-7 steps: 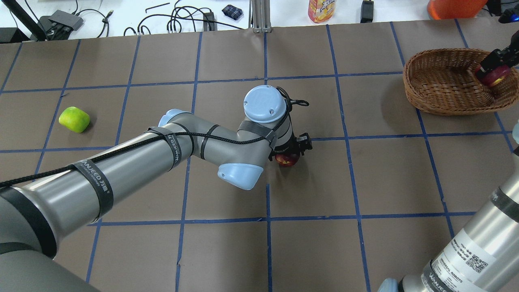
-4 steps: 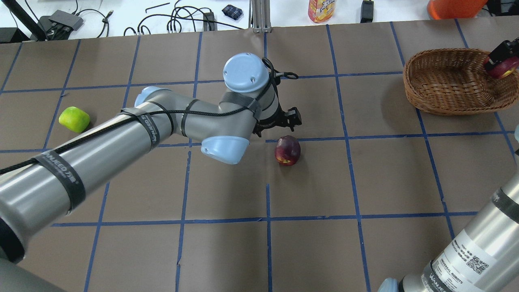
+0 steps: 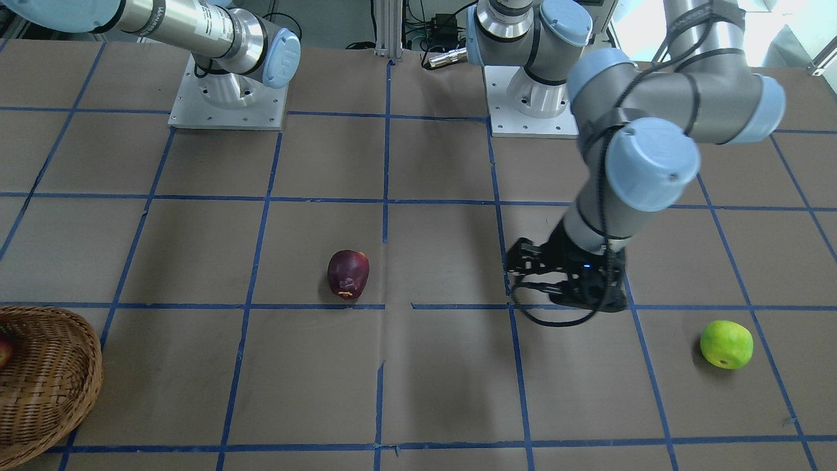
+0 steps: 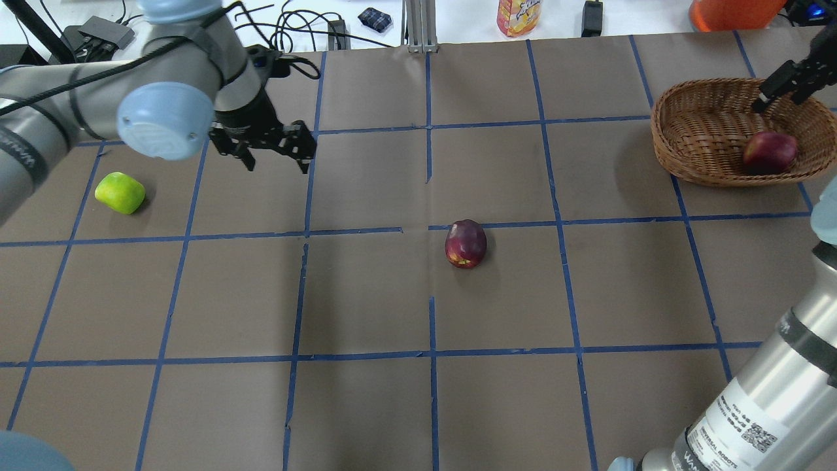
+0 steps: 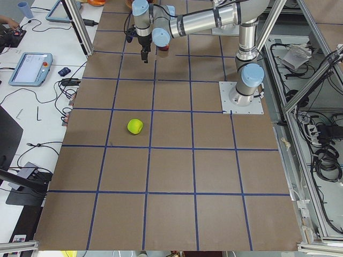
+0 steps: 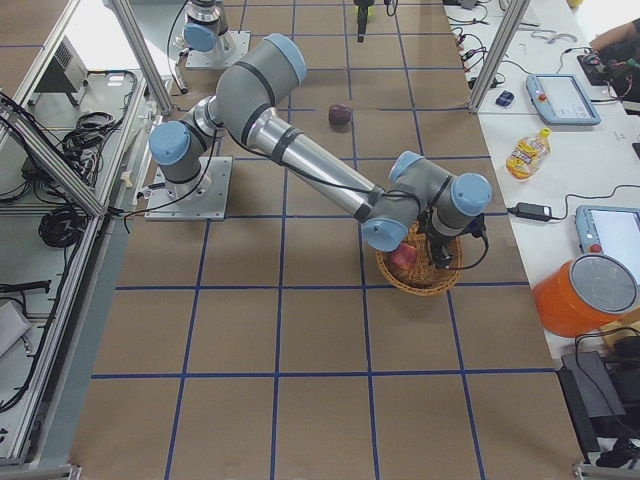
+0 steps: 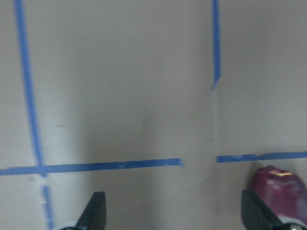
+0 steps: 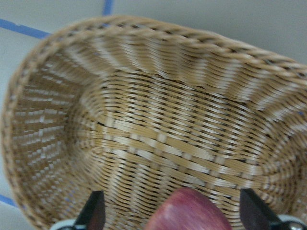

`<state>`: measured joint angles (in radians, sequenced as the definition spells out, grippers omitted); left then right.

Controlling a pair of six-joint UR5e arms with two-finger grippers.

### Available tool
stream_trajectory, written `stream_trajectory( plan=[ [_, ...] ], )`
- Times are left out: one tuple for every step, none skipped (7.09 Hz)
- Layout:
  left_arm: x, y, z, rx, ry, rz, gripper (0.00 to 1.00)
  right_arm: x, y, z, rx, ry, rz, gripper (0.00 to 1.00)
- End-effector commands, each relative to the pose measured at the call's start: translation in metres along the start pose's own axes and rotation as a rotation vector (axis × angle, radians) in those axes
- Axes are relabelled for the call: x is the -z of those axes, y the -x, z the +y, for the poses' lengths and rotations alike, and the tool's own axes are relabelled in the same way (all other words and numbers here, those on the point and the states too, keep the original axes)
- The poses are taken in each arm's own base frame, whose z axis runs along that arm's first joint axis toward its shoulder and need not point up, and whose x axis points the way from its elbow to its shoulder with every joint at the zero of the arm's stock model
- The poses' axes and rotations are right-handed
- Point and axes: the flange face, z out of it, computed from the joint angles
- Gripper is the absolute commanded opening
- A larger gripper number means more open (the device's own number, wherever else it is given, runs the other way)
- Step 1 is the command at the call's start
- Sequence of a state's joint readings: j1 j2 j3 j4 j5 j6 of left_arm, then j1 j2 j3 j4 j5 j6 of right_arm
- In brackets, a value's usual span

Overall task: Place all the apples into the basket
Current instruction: 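Grasp the green apple with the left gripper while right moves toward dark apple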

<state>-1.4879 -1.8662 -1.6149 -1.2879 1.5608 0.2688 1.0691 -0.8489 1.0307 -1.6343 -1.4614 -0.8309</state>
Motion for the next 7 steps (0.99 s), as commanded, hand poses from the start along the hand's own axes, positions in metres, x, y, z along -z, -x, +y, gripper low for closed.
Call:
stream_trajectory(
  plan=[
    [-0.027,0.123,0.010,-0.141,0.060,0.008,1.00,0.021,0.140,-0.058,0.085,0.035,0.006,1.00],
    [-0.033,0.172,0.014,-0.207,0.054,0.014,1.00,0.015,0.187,-0.074,0.090,0.060,-0.018,1.00],
    [-0.042,0.213,0.011,-0.296,-0.013,-0.046,1.00,0.006,0.250,-0.093,0.079,0.080,-0.014,1.00],
    [-0.050,0.233,0.009,-0.375,0.003,-0.121,1.00,0.001,0.322,-0.108,0.026,0.088,0.001,1.00],
    [-0.065,0.259,0.014,-0.349,0.013,-0.119,1.00,-0.013,0.383,-0.117,-0.045,0.105,0.008,1.00],
    [-0.072,0.287,0.022,-0.316,0.004,-0.125,1.00,-0.027,0.436,-0.115,-0.102,0.154,0.012,1.00],
    [-0.083,0.301,0.020,-0.360,0.016,-0.118,1.00,-0.047,0.483,-0.108,-0.240,0.212,0.030,1.00]
  ],
)
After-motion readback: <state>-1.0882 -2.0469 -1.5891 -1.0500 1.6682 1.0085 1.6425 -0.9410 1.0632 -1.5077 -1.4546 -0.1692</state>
